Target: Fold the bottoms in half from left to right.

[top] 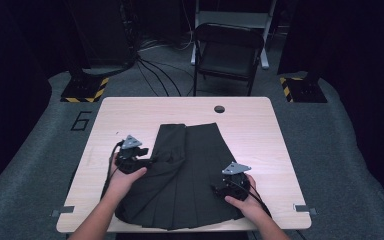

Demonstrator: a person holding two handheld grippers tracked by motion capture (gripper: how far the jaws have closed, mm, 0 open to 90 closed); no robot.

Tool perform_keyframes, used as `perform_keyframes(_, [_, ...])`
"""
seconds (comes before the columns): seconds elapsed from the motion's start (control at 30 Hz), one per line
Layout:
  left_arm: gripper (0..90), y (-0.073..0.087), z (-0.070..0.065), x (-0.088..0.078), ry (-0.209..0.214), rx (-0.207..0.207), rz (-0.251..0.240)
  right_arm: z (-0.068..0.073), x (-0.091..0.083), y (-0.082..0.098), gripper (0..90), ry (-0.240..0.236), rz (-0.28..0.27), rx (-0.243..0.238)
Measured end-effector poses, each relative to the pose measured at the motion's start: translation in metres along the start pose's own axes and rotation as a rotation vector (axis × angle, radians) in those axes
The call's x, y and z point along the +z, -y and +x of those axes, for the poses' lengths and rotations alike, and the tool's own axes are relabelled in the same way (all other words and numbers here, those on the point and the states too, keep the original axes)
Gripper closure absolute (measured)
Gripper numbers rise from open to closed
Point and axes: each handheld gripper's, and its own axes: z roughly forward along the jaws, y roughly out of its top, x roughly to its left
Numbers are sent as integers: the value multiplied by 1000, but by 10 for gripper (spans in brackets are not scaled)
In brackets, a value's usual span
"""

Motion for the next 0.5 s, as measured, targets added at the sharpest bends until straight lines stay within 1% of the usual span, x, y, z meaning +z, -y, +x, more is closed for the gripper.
perform_keyframes(0.03, [448, 4, 7, -4, -15, -23, 0, 0, 0, 0, 198, -4, -1, 5])
perform_keyframes(0.07, [444, 4, 7, -4, -15, -23, 0, 0, 0, 0, 198, -4, -1, 5])
perform_keyframes(0.1, [440, 12, 18, -11, -37, -55, -2, 0, 0, 0, 198, -5, 2, 6])
perform_keyframes(0.13, [434, 12, 18, -11, -37, -55, -2, 0, 0, 0, 198, -5, 2, 6])
perform_keyframes(0.17, [434, 17, 24, -14, -56, -70, -7, 0, 0, 0, 198, -3, 3, 3])
perform_keyframes(0.2, [430, 23, 32, -17, -76, -74, 8, 0, 0, 0, 198, -3, 4, 3])
perform_keyframes(0.23, [429, 23, 32, -17, -76, -74, 8, 0, 0, 0, 198, -3, 4, 3])
perform_keyframes(0.27, [429, 31, 40, -15, -96, -93, 25, 0, 0, 0, 198, -2, 3, 1])
perform_keyframes(0.3, [429, 34, 43, -13, -91, -107, 26, 0, 0, 0, 198, -2, 3, 2])
perform_keyframes(0.33, [430, 34, 43, -13, -91, -107, 26, 0, 0, 0, 198, -2, 3, 2])
perform_keyframes(0.37, [430, 38, 46, -10, -70, -125, 27, 0, 0, 0, 198, -2, 4, 1])
perform_keyframes(0.4, [434, 41, 47, -8, -55, -132, 31, 0, 0, 0, 197, -4, 4, 1])
perform_keyframes(0.43, [441, 47, 46, -3, -30, -137, 45, 0, 0, 0, 197, -3, 2, 2])
perform_keyframes(0.47, [446, 48, 45, 0, -16, -136, 61, 0, 0, 0, 198, -4, 4, 1])
perform_keyframes(0.5, [446, 48, 45, 0, -16, -136, 61, 0, 0, 0, 197, -4, 5, 1])
